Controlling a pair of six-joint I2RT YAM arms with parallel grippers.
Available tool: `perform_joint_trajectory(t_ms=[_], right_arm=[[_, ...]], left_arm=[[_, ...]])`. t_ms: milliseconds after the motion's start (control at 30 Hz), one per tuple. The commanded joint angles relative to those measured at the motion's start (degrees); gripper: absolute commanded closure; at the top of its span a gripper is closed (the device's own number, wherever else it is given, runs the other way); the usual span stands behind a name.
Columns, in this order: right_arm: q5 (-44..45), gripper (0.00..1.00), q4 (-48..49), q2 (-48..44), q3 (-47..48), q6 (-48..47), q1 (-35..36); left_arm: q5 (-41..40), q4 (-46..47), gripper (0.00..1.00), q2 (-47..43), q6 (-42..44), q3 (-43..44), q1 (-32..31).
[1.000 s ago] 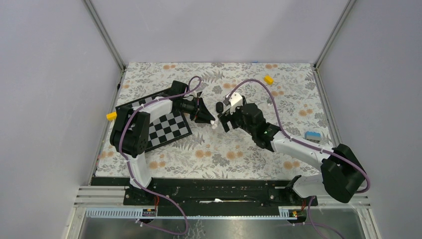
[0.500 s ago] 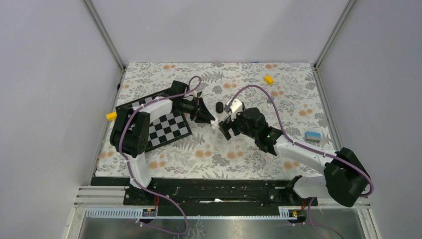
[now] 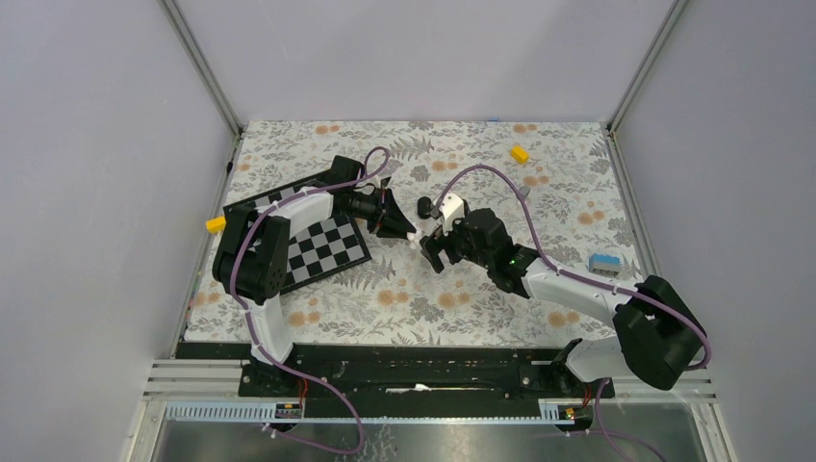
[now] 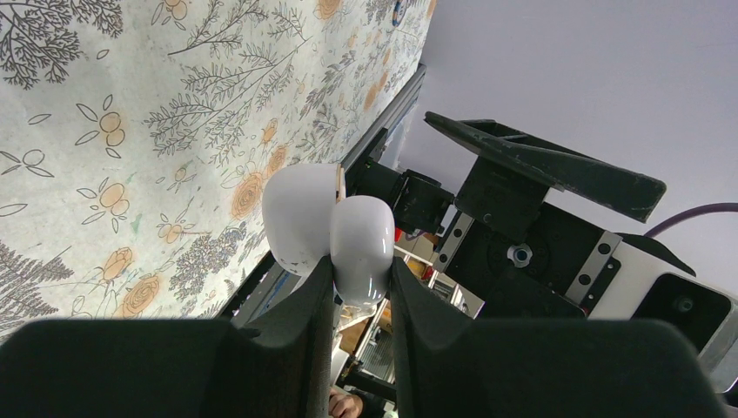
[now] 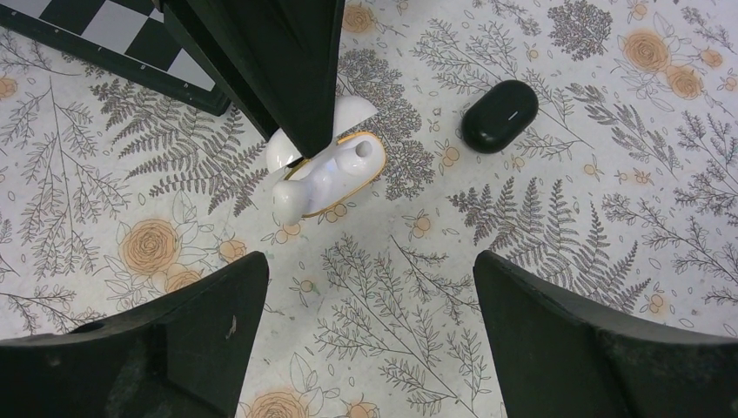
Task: Insert the wireless bluetooth earbuds into the charging case
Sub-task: Adjust the left earbud in the left side groove of the charging case.
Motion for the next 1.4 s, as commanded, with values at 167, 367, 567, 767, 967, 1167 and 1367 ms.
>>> perform_joint_trajectory(t_ms=[167,367,567,767,967,1167,1367], right_arm=[[0.9,0.05,4.6,1.2,1.9,1.1,0.2],[-1.3,0.05,4.1,2.2,3.8,1.6,0.2],[0.6,0.05,5.4,2.9,3.8,1.2,0.2],[2.4,0.04,5.8,4.2,4.1,1.3,0.2],[5.8,0.04,6.7,3.8,3.5,1.3,0.2],[7.0,0.03,6.9,4.1,3.2,1.3,0.2],[7.4,0.03,6.7,5.0,3.4,1.2,0.2]], left_arm=[[1.6,0.9,1.00,-2.2,0.4,2.3,-0.1],[1.6,0.8,1.00,-2.1,0.4,2.3,-0.1],[1.6,0.9,1.00,-2.6,0.4,2.0,-0.1],[1.6,0.9,1.00,-2.9,0.4,2.0,-0.1],[1.6,0.9,1.00,-2.9,0.4,1.9,-0.1],[1.5,0.9,1.00,-3.0,0.4,1.8,-0.1],[1.6,0.9,1.00,-3.1,0.6,1.8,-0.1]])
